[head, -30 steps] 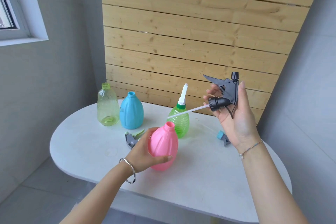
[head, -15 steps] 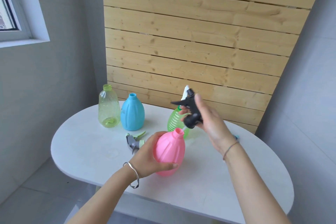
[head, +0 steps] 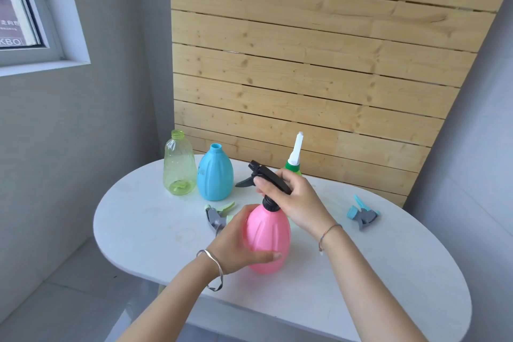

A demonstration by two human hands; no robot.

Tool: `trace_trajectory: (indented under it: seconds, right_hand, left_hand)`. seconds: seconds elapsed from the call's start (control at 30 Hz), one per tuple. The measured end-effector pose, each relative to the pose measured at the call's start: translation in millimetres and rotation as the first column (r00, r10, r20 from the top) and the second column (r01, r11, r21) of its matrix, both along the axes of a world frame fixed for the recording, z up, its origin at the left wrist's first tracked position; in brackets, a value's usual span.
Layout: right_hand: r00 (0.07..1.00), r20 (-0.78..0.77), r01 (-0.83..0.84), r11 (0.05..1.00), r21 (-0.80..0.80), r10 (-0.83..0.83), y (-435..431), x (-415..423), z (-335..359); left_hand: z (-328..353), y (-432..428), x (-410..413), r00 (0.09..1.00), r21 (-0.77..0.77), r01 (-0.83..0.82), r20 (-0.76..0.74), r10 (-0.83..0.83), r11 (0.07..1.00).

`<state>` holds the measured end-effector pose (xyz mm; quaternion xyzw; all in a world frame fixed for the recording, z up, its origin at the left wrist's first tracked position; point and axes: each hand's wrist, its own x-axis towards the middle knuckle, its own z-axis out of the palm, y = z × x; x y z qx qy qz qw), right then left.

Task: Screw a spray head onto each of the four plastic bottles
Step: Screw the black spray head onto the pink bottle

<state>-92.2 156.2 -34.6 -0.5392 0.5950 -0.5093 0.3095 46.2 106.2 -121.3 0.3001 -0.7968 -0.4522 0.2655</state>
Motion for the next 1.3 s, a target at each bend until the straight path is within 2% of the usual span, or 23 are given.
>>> trace_trajectory:
  seconds: [0.13, 0.23, 0.33, 0.5, 0.63, 0.73, 0.83, 0.93, 1.07, 1.17, 1.3]
  right_hand:
    - [0.988, 0.062, -0.143, 0.987, 0.067, 0.139, 8.5, -16.8, -7.8]
    - [0.979, 0.117, -0.173, 0.984, 0.039, 0.168, 13.7, -24.3, -13.5]
    - [0.964, 0.183, -0.198, 0.980, 0.019, 0.191, 14.5, -24.3, -22.1]
    - [0.965, 0.195, -0.180, 0.984, 0.002, 0.176, 11.4, -19.9, -35.2]
    - [0.946, 0.277, -0.164, 0.986, -0.038, 0.168, 11.7, -18.3, -42.5]
    - [0.944, 0.313, -0.077, 0.992, -0.102, 0.106, 11.3, -12.4, -48.6]
    - [0.947, 0.319, 0.004, 0.988, -0.152, 0.045, 8.7, -5.0, -53.5]
    - [0.940, 0.341, 0.048, 0.989, -0.143, 0.003, 7.3, -5.7, -53.7]
    - [0.895, 0.411, -0.137, 0.984, -0.117, 0.173, 8.5, -8.3, -55.7]
    - [0.878, 0.422, -0.214, 0.974, -0.080, 0.228, 10.6, -6.1, -55.8]
    - [0.902, 0.413, -0.082, 0.990, -0.117, 0.123, 11.1, -1.2, -57.2]
  left_hand:
    - [8.5, -5.7, 4.6, 0.999, 0.073, -0.022, -0.044, 0.025, 0.997]
    - [30.6, -12.3, 8.8, 0.965, 0.128, -0.117, -0.218, 0.143, 0.985]
    - [55.4, -13.8, 9.0, 0.899, 0.080, -0.154, -0.403, 0.173, 0.985]
    - [68.8, -10.8, -3.7, 0.878, -0.059, -0.217, -0.449, 0.169, 0.974]
    - [66.3, -13.8, -8.8, 0.863, -0.075, -0.222, -0.479, 0.160, 0.972]
    - [65.7, -14.9, -7.8, 0.861, -0.079, -0.188, -0.492, 0.125, 0.979]
    - [59.9, -12.9, -4.0, 0.899, -0.061, -0.160, -0.422, 0.120, 0.985]
    - [44.9, -14.6, 3.8, 0.964, -0.006, -0.099, -0.248, 0.095, 0.995]
    - [29.2, -18.6, 12.8, 1.000, 0.061, 0.004, -0.025, -0.003, 0.998]
    - [22.2, -19.5, 11.8, 0.997, 0.116, 0.077, 0.012, -0.079, 0.990]
    - [20.1, -17.0, 10.3, 0.990, 0.140, 0.134, 0.012, -0.137, 0.981]
